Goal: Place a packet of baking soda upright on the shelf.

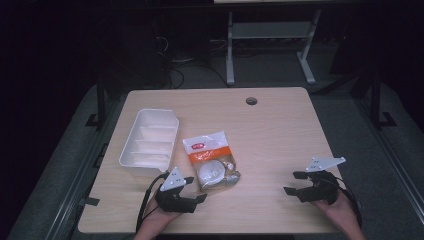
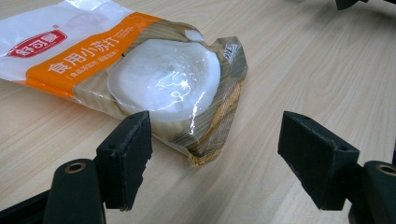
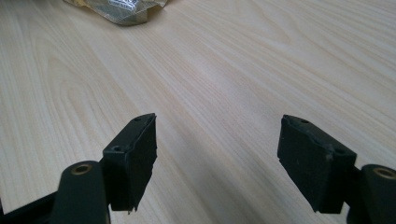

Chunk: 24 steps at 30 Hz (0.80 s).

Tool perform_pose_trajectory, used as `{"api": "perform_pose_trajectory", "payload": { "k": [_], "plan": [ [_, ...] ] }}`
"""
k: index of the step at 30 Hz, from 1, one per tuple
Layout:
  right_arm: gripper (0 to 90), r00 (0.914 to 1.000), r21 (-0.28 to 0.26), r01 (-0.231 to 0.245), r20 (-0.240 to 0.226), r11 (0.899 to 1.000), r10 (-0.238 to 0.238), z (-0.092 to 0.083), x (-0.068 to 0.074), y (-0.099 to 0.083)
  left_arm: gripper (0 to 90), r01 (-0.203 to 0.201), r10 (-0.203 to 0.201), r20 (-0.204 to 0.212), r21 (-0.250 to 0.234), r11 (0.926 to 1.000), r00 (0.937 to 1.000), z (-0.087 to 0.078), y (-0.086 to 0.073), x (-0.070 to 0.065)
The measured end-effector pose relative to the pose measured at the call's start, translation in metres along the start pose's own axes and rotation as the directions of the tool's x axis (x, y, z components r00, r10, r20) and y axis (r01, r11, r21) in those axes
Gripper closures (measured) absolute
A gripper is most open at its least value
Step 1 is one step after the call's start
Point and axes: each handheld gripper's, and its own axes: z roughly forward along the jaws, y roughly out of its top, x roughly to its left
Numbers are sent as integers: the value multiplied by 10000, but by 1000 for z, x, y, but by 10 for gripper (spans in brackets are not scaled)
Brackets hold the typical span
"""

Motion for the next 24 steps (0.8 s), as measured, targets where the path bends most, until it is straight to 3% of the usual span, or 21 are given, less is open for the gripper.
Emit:
{"api": "perform_pose_trajectory", "payload": {
  "k": [10,18,21,22,24],
  "plan": [
    [271,9999,29,-19,-126,10000,20,2,1,1,344,51,-52,101,101,9999,9999,1,2,0],
    [247,9996,-147,-86,-257,9999,82,2,0,14,561,77,-79,50,379,9993,10000,8,11,3],
    [237,9997,-220,-68,-236,9997,63,1,-1,21,623,73,-85,194,572,9983,9998,13,18,6],
    [231,9996,-317,-53,-275,9995,45,2,-3,30,686,52,-66,245,559,9984,9997,15,21,7],
    [227,9996,-301,-10,-288,9995,1,2,-3,34,705,-30,11,301,649,9979,9995,19,26,8]
  ]
}}
